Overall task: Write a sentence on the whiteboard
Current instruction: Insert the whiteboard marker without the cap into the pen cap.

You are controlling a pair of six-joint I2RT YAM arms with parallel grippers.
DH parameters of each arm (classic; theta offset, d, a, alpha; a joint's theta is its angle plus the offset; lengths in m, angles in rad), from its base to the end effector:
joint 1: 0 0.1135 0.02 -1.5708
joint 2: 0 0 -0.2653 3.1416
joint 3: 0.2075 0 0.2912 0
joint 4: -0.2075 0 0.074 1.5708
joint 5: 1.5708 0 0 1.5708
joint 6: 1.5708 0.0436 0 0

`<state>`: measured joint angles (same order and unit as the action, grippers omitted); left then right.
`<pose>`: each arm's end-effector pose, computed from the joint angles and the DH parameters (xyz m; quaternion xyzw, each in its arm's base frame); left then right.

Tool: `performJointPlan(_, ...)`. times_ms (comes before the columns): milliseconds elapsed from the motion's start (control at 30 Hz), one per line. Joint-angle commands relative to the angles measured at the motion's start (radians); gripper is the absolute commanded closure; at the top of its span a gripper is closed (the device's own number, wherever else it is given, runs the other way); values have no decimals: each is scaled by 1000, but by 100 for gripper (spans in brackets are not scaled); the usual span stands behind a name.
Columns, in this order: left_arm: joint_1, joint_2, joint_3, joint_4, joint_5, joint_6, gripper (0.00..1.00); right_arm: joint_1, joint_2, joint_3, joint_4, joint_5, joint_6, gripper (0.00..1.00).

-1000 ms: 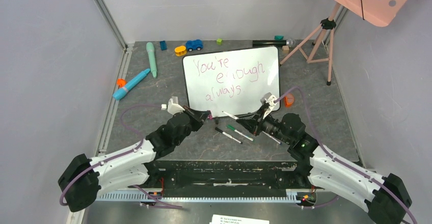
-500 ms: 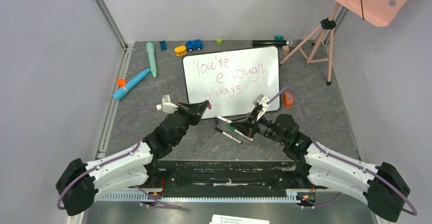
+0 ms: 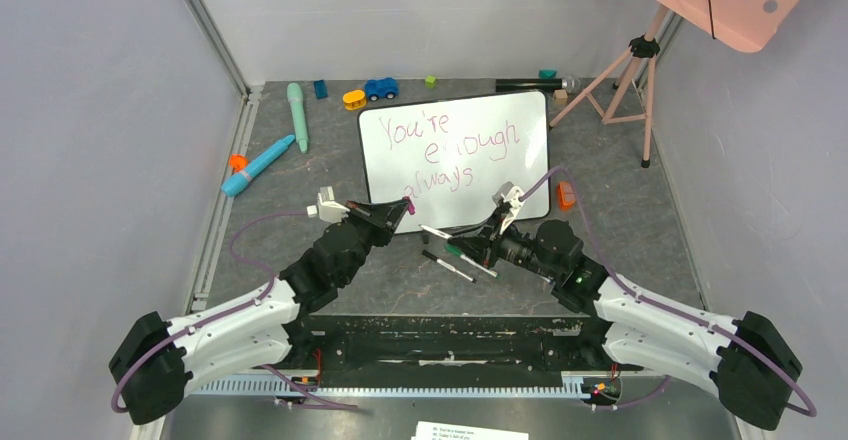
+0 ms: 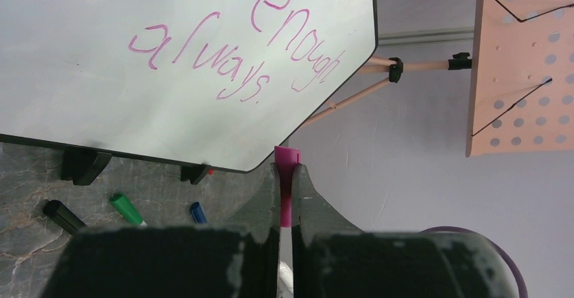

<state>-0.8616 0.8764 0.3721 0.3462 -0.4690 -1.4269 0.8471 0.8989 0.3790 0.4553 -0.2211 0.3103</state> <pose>0.1714 -0.1694 0.2144 -0.3512 0.6685 -0.5016 0.4221 0.1572 0.1924 0.2241 -0.2650 0.6791 0.4392 0.5250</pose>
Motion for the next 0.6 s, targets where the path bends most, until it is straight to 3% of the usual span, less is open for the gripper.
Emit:
performJointPlan(0, 0, 8, 11, 16, -21, -36, 98, 5, 7, 53, 46, 3, -16, 100)
performJointPlan(567, -1, 33, 5, 42, 21, -56, 98, 4, 30, 75, 43, 15, -25, 100)
